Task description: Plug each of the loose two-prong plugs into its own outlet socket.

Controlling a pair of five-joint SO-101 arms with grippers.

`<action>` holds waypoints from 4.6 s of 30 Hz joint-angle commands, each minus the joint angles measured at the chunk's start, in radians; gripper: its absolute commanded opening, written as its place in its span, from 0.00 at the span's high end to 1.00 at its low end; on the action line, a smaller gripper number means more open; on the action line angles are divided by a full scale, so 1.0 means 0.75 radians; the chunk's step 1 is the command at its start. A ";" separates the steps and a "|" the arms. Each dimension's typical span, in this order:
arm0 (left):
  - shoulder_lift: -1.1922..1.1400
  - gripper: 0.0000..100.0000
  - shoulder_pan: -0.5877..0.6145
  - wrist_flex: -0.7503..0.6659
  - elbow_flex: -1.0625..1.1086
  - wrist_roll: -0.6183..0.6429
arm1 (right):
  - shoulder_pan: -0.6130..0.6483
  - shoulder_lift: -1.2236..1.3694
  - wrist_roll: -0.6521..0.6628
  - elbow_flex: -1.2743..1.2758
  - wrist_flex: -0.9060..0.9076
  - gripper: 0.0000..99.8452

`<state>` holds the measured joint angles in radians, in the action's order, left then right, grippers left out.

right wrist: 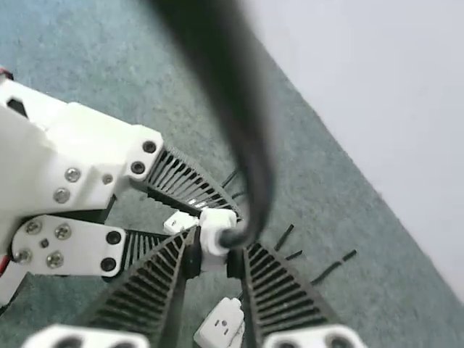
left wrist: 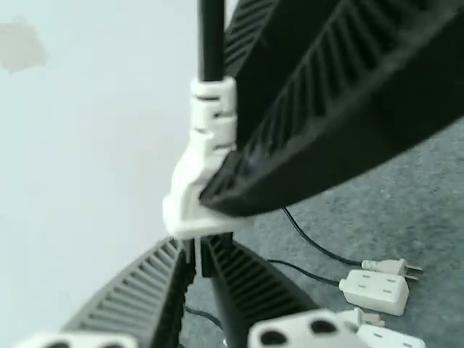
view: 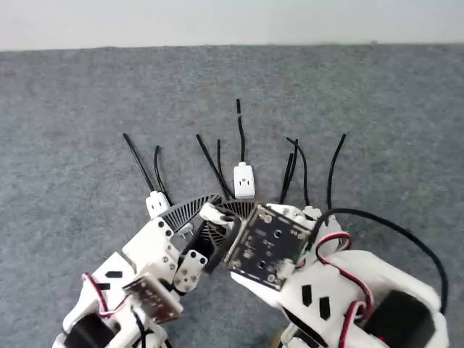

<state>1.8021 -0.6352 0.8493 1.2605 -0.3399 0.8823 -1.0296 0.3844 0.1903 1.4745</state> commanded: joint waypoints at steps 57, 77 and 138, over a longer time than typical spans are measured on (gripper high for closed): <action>-0.397 0.91 0.632 -0.923 0.508 0.245 | -0.572 1.531 0.601 -0.219 -0.420 0.99; -0.622 0.91 0.634 -0.970 0.408 0.245 | -0.619 1.609 0.792 -0.219 -0.523 0.99; -0.614 0.91 0.147 -0.902 0.420 0.074 | -0.126 0.956 0.399 -0.487 -0.103 0.99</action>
<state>1.3387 -0.5217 0.1603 1.6226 -0.2677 0.7764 -0.2685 0.7112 -0.1212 1.3947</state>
